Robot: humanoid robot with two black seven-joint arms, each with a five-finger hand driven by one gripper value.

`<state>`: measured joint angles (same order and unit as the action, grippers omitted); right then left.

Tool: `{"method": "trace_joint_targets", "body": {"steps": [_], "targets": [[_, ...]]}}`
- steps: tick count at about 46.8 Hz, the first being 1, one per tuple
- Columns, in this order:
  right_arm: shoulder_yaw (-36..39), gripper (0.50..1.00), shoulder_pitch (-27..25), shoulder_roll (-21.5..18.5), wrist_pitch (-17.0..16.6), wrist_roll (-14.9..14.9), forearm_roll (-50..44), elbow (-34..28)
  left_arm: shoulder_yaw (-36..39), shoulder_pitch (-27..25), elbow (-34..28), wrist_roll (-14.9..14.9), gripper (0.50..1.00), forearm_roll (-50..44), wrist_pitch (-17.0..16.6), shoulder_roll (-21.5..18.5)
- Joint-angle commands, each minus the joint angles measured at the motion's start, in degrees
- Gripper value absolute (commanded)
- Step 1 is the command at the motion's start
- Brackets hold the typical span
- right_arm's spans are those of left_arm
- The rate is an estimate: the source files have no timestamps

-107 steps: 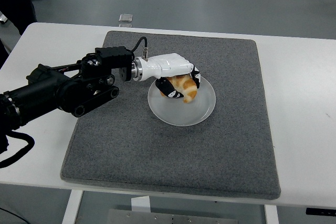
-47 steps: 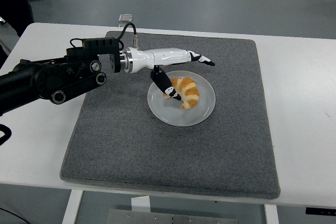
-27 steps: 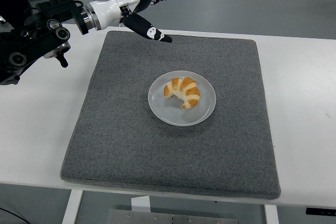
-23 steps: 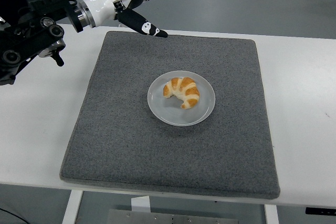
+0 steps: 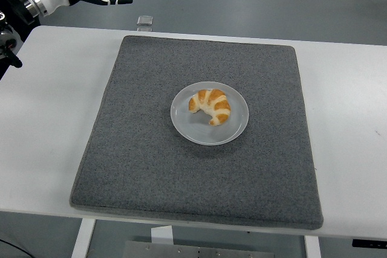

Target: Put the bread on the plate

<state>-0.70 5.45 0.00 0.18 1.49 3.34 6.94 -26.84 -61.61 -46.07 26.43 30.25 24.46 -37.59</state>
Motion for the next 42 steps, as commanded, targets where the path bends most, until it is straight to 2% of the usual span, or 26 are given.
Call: {"method": "trace_joint_targets", "body": {"steps": [1, 9, 21, 27, 34, 42], "targets": [[0.0, 0.952, 0.0, 0.0, 0.0, 0.0, 0.0, 0.0, 0.1, 0.0, 2.8, -0.3, 0.999, -3.7, 2.7, 0.1], [0.0, 0.954, 0.0, 0.0, 0.0, 0.0, 0.0, 0.0, 0.6, 0.0, 8.5, -0.9, 0.999, -9.4, 7.6, 0.6], [0.0, 0.954, 0.0, 0.0, 0.0, 0.0, 0.0, 0.0, 0.5, 1.3, 15.6, -1.2, 0.999, -12.3, 10.5, 0.9], [0.0, 0.952, 0.0, 0.0, 0.0, 0.0, 0.0, 0.0, 0.5, 1.3, 18.5, -4.6, 0.999, -16.3, 10.5, 1.2], [0.0, 0.952, 0.0, 0.0, 0.0, 0.0, 0.0, 0.0, 0.5, 1.5, 21.9, -9.5, 0.999, -22.6, 10.5, 3.6], [0.0, 0.952, -0.1, 0.0, 0.0, 0.0, 0.0, 0.0, 0.1, 3.6, 22.3, -13.8, 1.0, -28.8, 10.5, 5.7]]}}
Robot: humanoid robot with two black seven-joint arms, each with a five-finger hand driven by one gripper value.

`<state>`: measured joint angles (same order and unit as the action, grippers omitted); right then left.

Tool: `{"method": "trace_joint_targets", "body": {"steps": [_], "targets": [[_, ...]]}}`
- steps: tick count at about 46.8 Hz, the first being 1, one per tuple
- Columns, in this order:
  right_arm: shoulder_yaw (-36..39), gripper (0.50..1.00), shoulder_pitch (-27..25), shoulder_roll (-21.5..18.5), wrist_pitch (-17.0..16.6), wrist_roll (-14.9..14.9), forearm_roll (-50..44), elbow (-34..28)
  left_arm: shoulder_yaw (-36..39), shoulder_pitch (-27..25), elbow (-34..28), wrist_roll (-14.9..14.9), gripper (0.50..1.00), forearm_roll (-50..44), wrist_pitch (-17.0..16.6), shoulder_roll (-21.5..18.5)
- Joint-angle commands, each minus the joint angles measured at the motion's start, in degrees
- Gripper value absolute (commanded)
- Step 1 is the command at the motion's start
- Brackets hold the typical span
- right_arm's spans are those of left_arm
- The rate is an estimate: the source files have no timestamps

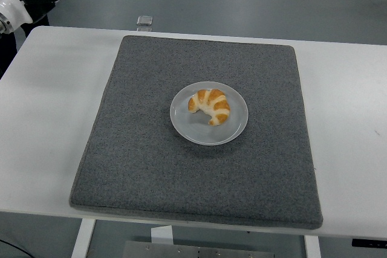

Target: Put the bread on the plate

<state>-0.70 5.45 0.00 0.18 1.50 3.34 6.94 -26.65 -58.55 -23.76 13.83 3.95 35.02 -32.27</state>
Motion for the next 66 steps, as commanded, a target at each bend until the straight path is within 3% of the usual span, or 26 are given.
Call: {"method": "trace_joint_targets", "body": {"steps": [1, 16, 29, 66], "targets": [[0.0, 0.952, 0.0, 0.0, 0.0, 0.0, 0.0, 0.0, -0.1, 0.7, 0.0, -1.5, 1.0, -3.5, 0.0, 0.6], [0.0, 0.952, 0.0, 0.0, -0.3, 0.0, 0.0, 0.0, -0.2, 2.7, -0.1, -5.5, 1.0, -14.4, 0.0, 2.5], [0.1, 0.952, 0.0, 0.0, -0.3, 0.0, -0.1, 0.0, -2.9, 2.3, 0.1, -10.0, 0.999, -18.3, 0.0, 4.8], [0.2, 0.952, -0.1, 0.0, -0.4, 0.0, 0.0, 0.1, -2.8, 2.4, 0.1, -10.1, 0.999, -18.2, 0.0, 4.8]]}}
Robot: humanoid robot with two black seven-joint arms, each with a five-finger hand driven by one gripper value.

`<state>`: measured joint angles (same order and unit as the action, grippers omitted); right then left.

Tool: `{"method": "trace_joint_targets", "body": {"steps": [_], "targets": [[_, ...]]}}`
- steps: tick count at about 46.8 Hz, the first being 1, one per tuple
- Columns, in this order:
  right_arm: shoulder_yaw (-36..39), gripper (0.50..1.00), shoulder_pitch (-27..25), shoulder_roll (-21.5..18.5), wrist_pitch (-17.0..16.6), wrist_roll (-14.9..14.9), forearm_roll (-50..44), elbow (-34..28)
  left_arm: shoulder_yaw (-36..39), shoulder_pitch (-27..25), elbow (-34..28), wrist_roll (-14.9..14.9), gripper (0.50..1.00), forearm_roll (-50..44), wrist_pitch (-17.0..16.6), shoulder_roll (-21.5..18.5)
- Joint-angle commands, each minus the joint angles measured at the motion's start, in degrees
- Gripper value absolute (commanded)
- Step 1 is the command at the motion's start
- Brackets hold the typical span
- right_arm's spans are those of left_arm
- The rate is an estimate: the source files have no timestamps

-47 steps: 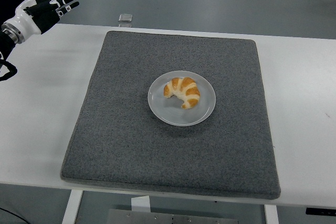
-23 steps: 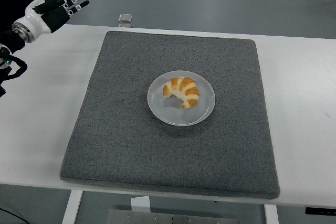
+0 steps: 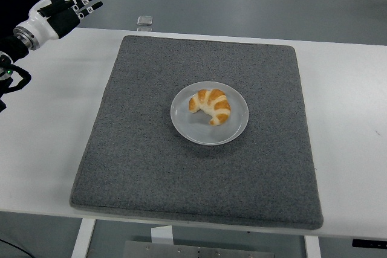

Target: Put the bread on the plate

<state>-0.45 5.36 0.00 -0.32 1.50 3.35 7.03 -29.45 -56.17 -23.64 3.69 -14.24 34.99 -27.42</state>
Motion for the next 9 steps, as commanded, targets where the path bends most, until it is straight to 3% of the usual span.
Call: {"method": "trace_joint_targets", "body": {"steps": [1, 9], "targets": [[-0.1, 0.952, 0.0, 0.0, 0.1, 0.0, 0.0, 0.0, 0.0, 0.0, 0.0, 0.0, 0.999, 0.0, 0.0, 0.0], [-0.1, 0.954, 0.0, 0.0, 0.3, 0.0, 0.0, 0.0, 0.0, -0.1, -0.1, 0.0, 0.999, 0.1, 0.0, 0.0]]}}
